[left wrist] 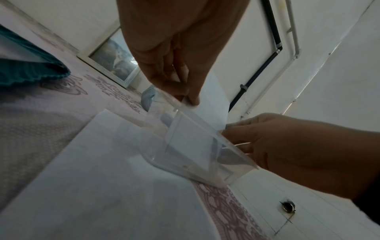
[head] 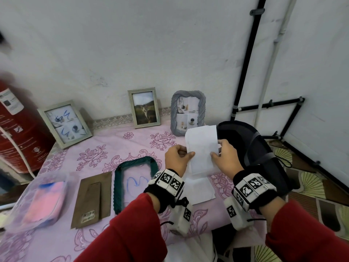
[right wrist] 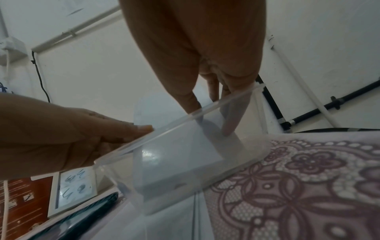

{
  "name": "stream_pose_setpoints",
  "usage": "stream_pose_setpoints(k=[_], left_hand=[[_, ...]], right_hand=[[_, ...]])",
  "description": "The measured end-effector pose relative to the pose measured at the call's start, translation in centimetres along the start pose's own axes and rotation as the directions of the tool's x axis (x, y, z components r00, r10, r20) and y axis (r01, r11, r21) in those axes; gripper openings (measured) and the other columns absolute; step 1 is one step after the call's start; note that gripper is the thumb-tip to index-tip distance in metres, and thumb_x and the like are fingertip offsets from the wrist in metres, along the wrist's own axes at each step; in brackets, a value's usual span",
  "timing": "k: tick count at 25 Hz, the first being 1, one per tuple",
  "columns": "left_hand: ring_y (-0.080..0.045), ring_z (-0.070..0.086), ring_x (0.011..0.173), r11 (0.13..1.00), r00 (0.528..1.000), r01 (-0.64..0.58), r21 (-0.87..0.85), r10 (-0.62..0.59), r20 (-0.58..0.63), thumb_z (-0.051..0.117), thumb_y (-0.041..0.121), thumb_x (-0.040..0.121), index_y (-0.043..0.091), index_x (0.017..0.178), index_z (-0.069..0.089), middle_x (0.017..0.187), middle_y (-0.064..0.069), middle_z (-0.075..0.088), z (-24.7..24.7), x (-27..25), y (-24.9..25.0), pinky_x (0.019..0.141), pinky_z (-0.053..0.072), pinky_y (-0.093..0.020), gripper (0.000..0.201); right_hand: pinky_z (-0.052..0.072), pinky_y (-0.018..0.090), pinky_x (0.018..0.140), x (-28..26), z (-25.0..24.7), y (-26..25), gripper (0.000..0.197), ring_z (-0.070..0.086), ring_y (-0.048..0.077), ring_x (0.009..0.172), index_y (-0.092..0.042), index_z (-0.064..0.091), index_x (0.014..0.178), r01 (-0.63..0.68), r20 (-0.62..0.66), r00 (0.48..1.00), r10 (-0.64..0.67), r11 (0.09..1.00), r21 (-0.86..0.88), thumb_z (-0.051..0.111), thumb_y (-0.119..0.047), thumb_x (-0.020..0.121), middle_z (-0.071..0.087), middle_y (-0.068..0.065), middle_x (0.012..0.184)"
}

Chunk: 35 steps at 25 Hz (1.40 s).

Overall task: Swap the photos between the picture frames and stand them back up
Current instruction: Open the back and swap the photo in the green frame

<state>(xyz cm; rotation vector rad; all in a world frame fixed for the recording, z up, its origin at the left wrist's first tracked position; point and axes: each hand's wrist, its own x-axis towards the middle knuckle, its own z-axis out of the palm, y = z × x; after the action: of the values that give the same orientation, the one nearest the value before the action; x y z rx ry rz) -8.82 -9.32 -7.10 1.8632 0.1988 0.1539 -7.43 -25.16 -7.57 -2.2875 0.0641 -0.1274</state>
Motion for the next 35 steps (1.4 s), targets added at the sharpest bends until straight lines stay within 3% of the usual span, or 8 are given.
stream_pose_setpoints(k=[5,12,15,20,23,25,30,35], left_hand=[[-0.013,0.055,0.056,0.994,0.997,-0.02,-0.109,0.012,-0.071,0.067,0.005,0.083,-0.007,0.094,0.064,0.064,-0.001,0.057,-1.3,0.8,0.7,0.045,0.049,-0.015,0.017],[-0.023,0.058,0.072,0.97,0.956,-0.215,-0.112,0.186,-0.225,0.067,0.005,0.083,-0.002,0.09,0.067,0.081,-0.015,0.066,-4.5,1.6,3.8,0.078,0.053,-0.038,0.011],[-0.022,0.058,0.077,0.947,0.933,-0.304,-0.101,0.275,-0.233,0.065,0.004,0.084,-0.003,0.091,0.067,0.091,-0.021,0.069,-6.3,1.4,4.8,0.08,0.052,-0.042,0.01],[-0.023,0.06,0.081,0.916,0.898,-0.387,-0.106,0.348,-0.271,0.062,0.006,0.087,0.001,0.09,0.064,0.088,-0.014,0.066,-9.2,0.5,5.7,0.078,0.05,-0.034,0.007],[-0.015,0.06,0.081,0.907,0.887,-0.405,-0.115,0.36,-0.289,0.061,0.011,0.088,0.011,0.097,0.059,0.086,-0.001,0.064,-11.4,0.1,5.4,0.071,0.049,-0.012,0.009],[-0.011,0.058,0.077,0.906,0.888,-0.406,-0.118,0.361,-0.286,0.063,0.011,0.087,0.015,0.106,0.055,0.084,0.001,0.061,-12.8,-0.2,4.7,0.067,0.048,-0.011,0.021],[-0.017,0.058,0.077,0.942,0.921,-0.32,-0.102,0.284,-0.266,0.066,0.003,0.082,0.013,0.11,0.059,0.086,0.0,0.062,-16.2,-1.4,1.8,0.074,0.055,-0.038,0.031],[-0.01,0.059,0.075,0.984,0.969,-0.172,-0.055,0.159,-0.189,0.068,0.007,0.082,0.006,0.123,0.058,0.09,-0.002,0.064,-18.1,-2.1,-1.2,0.073,0.055,-0.024,0.042]], right_hand=[[0.041,0.042,0.1,0.2,-0.2,-0.1,0.046,0.05,0.034,0.114,0.001,0.042,0.129,-0.007,0.019,1.0,0.006,1.0,0.019,0.057,-0.004,0.085,0.053,0.023,0.122],[0.034,0.04,0.107,0.6,-1.3,-3.8,0.064,0.043,0.033,0.124,0.001,0.031,0.14,0.196,-0.053,0.979,-0.195,0.981,0.009,0.063,-0.008,0.084,0.045,0.022,0.132],[0.037,0.038,0.106,0.8,-1.7,-6.6,0.056,0.045,0.029,0.123,-0.002,0.036,0.138,0.315,-0.111,0.946,-0.305,0.945,0.091,0.061,-0.009,0.088,0.047,0.019,0.132],[0.049,0.023,0.081,0.3,-0.6,-10.8,0.016,0.058,0.021,0.089,0.003,0.055,0.105,0.398,-0.224,0.913,-0.342,0.866,0.301,0.056,-0.004,0.09,0.062,0.013,0.098],[0.043,0.004,0.063,-0.4,0.7,-12.5,0.008,0.052,0.014,0.075,-0.001,0.056,0.096,0.418,-0.236,0.906,-0.35,0.827,0.377,0.059,-0.003,0.088,0.057,0.006,0.083],[0.046,0.011,0.066,-0.8,1.6,-13.1,0.01,0.053,0.015,0.074,-0.007,0.055,0.097,0.395,-0.18,0.919,-0.352,0.811,0.431,0.06,-0.005,0.088,0.057,0.007,0.082],[0.054,0.039,0.072,-2.3,4.2,-13.7,0.018,0.057,0.023,0.076,-0.013,0.056,0.103,0.305,-0.042,0.943,-0.329,0.811,0.499,0.061,-0.007,0.087,0.058,0.007,0.078],[0.056,0.051,0.078,-3.7,7.4,-12.8,0.028,0.054,0.023,0.075,-0.011,0.058,0.111,0.201,0.067,0.962,-0.265,0.852,0.483,0.064,-0.005,0.085,0.051,0.0,0.074]])
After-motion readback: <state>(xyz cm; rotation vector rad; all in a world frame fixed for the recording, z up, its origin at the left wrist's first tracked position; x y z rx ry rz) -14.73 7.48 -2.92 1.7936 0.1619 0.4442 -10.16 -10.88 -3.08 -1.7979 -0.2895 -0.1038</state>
